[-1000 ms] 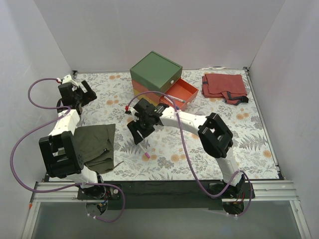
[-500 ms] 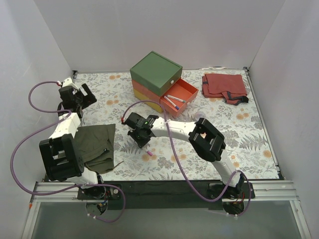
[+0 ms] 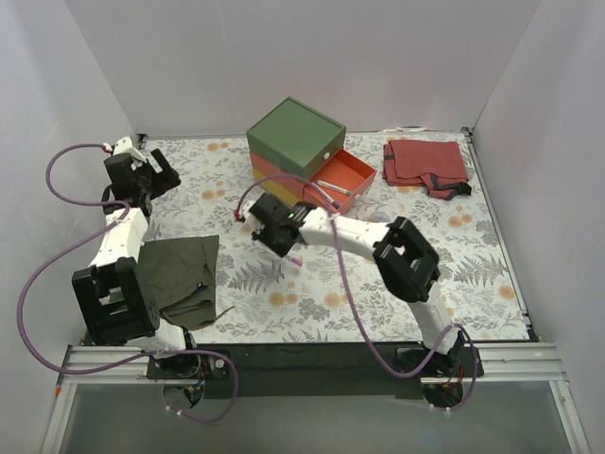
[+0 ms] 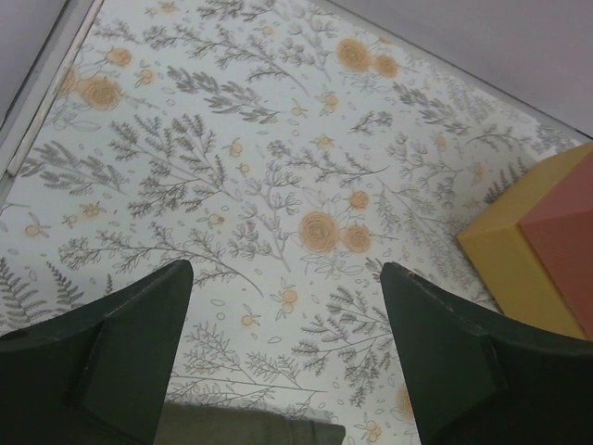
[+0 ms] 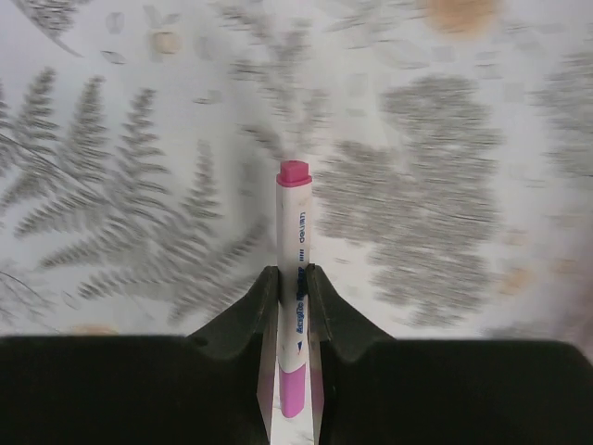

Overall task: Sort the stationery into containers
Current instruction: Pick up the pen from the center of the board, then place the pen in the drawer.

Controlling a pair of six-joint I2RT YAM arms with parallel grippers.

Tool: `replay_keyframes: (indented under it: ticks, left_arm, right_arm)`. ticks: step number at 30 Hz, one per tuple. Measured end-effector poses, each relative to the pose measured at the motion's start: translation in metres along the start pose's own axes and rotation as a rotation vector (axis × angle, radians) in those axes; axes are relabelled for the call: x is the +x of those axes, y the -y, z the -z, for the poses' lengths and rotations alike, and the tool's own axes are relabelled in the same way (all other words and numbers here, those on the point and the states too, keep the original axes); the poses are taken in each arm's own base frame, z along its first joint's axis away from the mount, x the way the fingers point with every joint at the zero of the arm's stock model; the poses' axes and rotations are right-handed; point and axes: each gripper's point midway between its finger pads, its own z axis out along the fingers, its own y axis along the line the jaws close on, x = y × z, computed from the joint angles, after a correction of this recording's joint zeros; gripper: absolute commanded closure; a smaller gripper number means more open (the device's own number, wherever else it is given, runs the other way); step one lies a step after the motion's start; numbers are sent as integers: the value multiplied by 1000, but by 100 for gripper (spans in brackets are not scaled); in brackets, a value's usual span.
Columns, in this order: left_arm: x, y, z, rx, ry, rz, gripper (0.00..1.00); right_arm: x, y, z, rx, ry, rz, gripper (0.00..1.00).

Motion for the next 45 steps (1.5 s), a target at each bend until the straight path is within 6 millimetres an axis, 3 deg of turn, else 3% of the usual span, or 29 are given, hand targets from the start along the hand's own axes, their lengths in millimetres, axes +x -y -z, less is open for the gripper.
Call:
replay_keyframes:
  ticks: [2, 5, 7, 10, 11, 13, 16, 21, 23, 25, 28, 32, 39, 44, 45]
  left_arm:
    - [-9, 10, 2, 43, 8, -5, 17]
    - [-14, 23, 5, 109, 4, -20, 17]
    - [-12, 28, 7, 140, -8, -35, 16]
    - [-9, 34, 16, 179, -28, -66, 15]
    - [-10, 36, 19, 190, -30, -77, 16]
    - [-12, 41, 27, 213, -27, -101, 16]
    - [-15, 47, 36, 245, -26, -132, 16]
    - [-21, 55, 46, 279, -30, -184, 16]
    - [-24, 56, 48, 286, -31, -197, 17]
    - [-27, 58, 49, 292, -30, -209, 16]
    - [-27, 58, 51, 295, -35, -218, 17]
    - [-23, 58, 51, 297, -49, -217, 17]
    - [-23, 58, 51, 300, -51, -218, 17]
    - [-23, 58, 52, 299, -51, -220, 17]
    - [-22, 58, 52, 299, -51, -220, 17]
  right_arm:
    - [-12, 35, 26, 10, 47, 54, 99]
    - [-43, 75, 100, 64, 206, 177, 99]
    - [-58, 81, 157, 108, 329, 284, 99]
    - [-58, 78, 236, 186, 485, 457, 99]
    - [-53, 77, 253, 207, 517, 513, 99]
    - [-41, 84, 269, 267, 542, 608, 99]
    - [-13, 105, 255, 338, 487, 724, 99]
    - [32, 140, 190, 310, 289, 832, 99]
    - [33, 155, 179, 311, 267, 819, 99]
    - [21, 171, 173, 317, 271, 794, 99]
    - [-2, 192, 178, 363, 308, 776, 99]
    - [-21, 198, 186, 391, 353, 796, 99]
    - [-19, 203, 167, 365, 325, 883, 99]
    - [-9, 227, 158, 368, 283, 915, 97]
    - [-8, 233, 156, 371, 274, 917, 91]
